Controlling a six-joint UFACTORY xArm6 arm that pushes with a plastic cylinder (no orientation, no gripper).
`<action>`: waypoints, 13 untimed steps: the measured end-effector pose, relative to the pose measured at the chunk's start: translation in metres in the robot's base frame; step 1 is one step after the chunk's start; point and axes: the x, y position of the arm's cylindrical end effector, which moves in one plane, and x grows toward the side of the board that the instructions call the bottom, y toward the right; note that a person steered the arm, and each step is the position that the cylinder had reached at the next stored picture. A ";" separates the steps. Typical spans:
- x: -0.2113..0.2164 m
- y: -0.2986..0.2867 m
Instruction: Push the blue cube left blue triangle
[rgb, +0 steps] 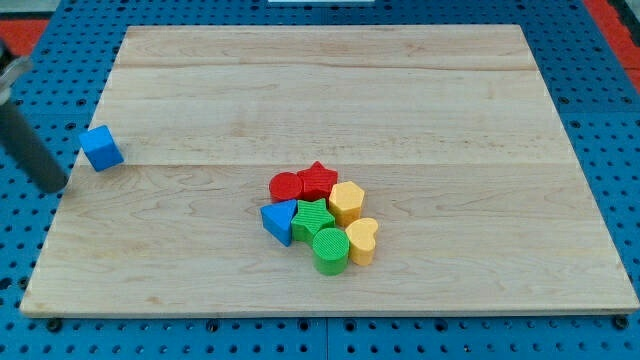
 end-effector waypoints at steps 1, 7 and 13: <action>-0.046 0.002; -0.035 0.084; 0.035 0.105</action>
